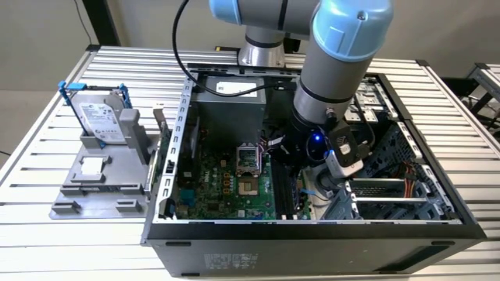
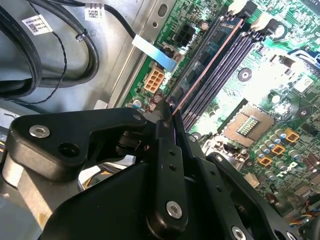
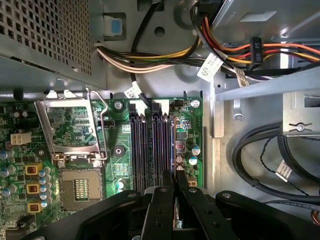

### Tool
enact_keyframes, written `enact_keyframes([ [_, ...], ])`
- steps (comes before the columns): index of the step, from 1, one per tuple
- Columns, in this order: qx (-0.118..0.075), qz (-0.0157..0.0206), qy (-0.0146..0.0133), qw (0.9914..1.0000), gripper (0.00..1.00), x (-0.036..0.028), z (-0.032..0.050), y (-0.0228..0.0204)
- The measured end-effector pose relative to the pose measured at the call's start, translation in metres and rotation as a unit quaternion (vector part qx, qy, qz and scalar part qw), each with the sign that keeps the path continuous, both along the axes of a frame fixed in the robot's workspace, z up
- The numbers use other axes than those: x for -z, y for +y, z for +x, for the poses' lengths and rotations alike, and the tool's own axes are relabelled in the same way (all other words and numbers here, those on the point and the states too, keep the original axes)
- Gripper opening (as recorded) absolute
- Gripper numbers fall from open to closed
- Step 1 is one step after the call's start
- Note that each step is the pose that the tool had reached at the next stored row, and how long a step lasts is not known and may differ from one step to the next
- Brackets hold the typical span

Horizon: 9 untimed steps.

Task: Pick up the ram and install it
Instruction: 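Insert the ram into the slot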

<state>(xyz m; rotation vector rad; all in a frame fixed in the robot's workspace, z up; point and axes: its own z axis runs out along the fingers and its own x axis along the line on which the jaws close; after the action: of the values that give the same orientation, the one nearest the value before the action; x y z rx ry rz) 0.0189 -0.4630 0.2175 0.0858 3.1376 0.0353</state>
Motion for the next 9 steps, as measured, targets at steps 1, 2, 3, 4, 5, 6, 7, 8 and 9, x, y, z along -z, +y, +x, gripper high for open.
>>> enact_keyframes([
  [1,0.000,0.0000,0.0000,1.00000,0.00,0.0000,0.0000,0.0000],
  [2,0.000,0.0000,0.0000,1.00000,0.00,0.0000,-0.0001,0.0000],
  [3,0.000,0.0001,0.0000,1.00000,0.00,0.0001,-0.0006,0.0001],
  [4,0.000,0.0001,0.0000,1.00000,0.00,0.0002,-0.0011,0.0003],
  [5,0.000,0.0001,0.0000,1.00000,0.00,0.0001,-0.0014,0.0003],
  [6,0.000,0.0001,0.0000,1.00000,0.00,0.0002,-0.0014,0.0003],
  [7,0.000,0.0001,0.0000,1.00000,0.00,0.0001,-0.0014,0.0003],
  [8,0.000,0.0001,0.0000,1.00000,0.00,0.0002,-0.0016,0.0004],
  [9,0.000,-0.0001,0.0000,1.00000,0.00,0.0001,-0.0020,0.0009],
])
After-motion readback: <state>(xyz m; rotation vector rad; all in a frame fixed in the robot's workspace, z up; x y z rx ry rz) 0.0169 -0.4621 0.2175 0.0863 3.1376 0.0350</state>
